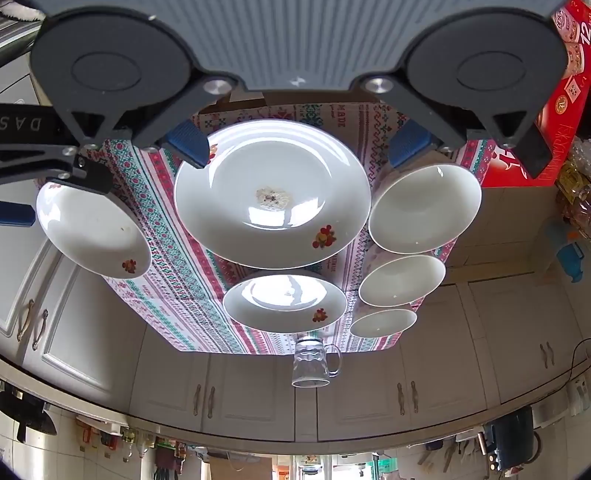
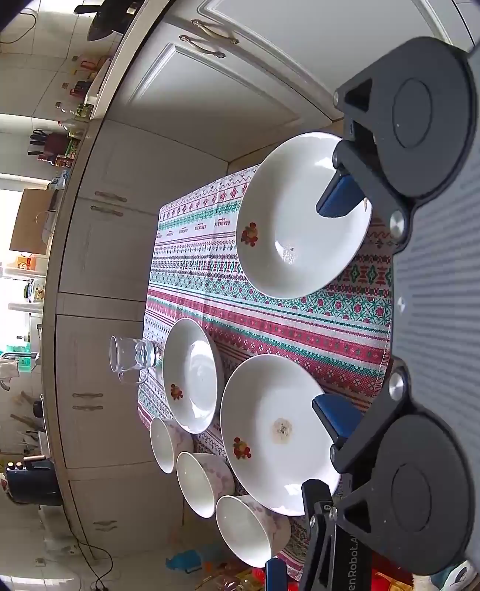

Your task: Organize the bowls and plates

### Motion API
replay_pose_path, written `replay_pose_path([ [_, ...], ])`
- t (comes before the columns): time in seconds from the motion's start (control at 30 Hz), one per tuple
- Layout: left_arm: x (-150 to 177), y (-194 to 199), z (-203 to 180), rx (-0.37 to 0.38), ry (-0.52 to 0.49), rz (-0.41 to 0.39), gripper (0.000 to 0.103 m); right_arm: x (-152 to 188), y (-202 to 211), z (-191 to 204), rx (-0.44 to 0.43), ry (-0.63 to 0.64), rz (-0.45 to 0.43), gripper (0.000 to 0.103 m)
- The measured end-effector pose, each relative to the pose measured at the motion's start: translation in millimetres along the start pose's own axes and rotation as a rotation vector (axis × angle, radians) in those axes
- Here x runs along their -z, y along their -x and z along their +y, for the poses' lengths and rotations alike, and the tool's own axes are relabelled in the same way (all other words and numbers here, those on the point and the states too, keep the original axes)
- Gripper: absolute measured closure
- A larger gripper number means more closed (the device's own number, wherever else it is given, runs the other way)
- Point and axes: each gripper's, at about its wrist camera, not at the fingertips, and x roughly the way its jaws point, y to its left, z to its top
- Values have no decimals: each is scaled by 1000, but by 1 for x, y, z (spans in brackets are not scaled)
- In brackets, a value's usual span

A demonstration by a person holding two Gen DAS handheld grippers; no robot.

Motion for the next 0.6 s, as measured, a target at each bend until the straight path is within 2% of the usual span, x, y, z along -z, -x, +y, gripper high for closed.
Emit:
replay_pose_path([
  [0.6, -1, -1, 1, -3, 1, 0, 1, 1, -1, 1, -4, 9, -2, 0],
])
